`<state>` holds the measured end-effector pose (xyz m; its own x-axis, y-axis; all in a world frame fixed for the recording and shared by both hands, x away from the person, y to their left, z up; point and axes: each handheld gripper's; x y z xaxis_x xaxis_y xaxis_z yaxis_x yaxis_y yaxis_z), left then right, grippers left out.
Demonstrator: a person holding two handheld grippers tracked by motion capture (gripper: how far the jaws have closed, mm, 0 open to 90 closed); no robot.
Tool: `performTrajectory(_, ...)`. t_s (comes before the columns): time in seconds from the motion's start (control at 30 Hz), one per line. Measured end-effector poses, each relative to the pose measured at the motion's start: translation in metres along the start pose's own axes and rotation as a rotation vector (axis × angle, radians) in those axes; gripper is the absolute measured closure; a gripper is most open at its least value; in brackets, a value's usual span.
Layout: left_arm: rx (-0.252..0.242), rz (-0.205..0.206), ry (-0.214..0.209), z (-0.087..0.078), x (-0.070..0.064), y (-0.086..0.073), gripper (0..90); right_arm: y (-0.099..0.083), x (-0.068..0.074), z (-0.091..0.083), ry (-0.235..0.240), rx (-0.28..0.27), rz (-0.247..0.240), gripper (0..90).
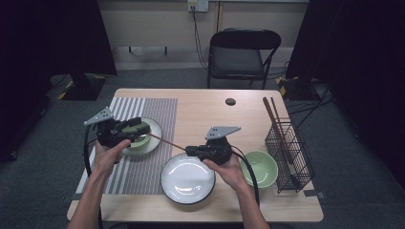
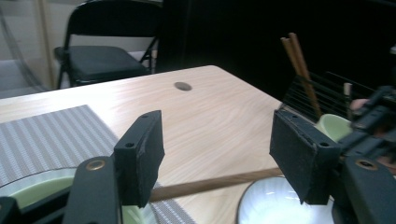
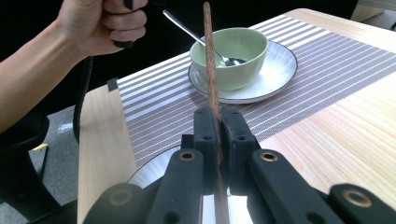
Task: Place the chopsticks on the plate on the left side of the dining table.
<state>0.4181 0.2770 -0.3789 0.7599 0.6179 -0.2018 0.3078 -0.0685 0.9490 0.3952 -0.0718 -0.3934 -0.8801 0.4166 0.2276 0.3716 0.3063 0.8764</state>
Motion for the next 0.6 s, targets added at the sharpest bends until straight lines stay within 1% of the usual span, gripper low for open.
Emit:
performTrajectory(0.07,0.013,0.022,-0.038,0.007,-0.005,0.000,33.9,0.001,-0.001,0.000,0.000,-0.004,0.001,86.0)
performTrajectory(0.13,0.035,0.047,-0.047,0.011,-0.009,0.000,33.1,0.005,0.001,0.000,0.002,-0.004,-0.008,86.0)
performTrajectory(0.17,0.042,0.052,-0.054,0.014,-0.010,-0.001,32.5,0.006,0.002,-0.001,0.002,-0.003,-0.011,86.0)
performTrajectory(0.2,0.053,0.068,-0.050,0.016,-0.012,-0.002,32.0,0.007,0.004,-0.001,0.003,-0.002,-0.018,86.0)
performTrajectory(0.23,0.061,0.077,-0.056,0.017,-0.013,-0.002,31.5,0.008,0.005,-0.001,0.003,-0.002,-0.023,86.0)
performTrajectory(0.3,0.068,0.081,-0.076,0.020,-0.014,-0.003,29.9,0.010,0.006,-0.003,-0.001,-0.005,-0.026,86.0)
performTrajectory(0.37,0.086,0.108,-0.071,0.023,-0.017,-0.004,29.5,0.011,0.005,-0.004,-0.001,-0.004,-0.023,86.1)
performTrajectory(0.43,0.098,0.122,-0.085,0.025,-0.018,-0.005,28.6,0.012,0.004,-0.005,-0.005,-0.001,-0.019,86.1)
performTrajectory(0.47,0.108,0.139,-0.091,0.027,-0.020,-0.006,27.8,0.013,0.004,-0.006,-0.007,0.001,-0.021,86.2)
performTrajectory(0.5,0.116,0.153,-0.087,0.027,-0.020,-0.006,26.8,0.014,0.004,-0.007,-0.009,0.003,-0.015,86.2)
performTrajectory(0.53,0.114,0.141,-0.091,0.028,-0.021,-0.007,26.9,0.015,0.004,-0.008,-0.007,0.002,-0.017,86.2)
performTrajectory(0.57,0.107,0.145,-0.098,0.029,-0.021,-0.007,26.9,0.016,0.004,-0.009,-0.009,0.005,-0.016,86.2)
performTrajectory(0.6,0.117,0.155,-0.097,0.029,-0.021,-0.007,26.9,0.018,0.004,-0.010,-0.010,0.008,-0.014,86.2)
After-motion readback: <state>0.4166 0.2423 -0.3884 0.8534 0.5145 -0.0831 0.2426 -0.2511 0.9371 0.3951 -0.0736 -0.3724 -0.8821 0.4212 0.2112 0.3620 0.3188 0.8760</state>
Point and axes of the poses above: each handheld gripper's, and its own axes: z roughly forward along the jaws, y roughly out of its top, x roughly to its left, and after that the axes turned 2 degrees about z, right-handed
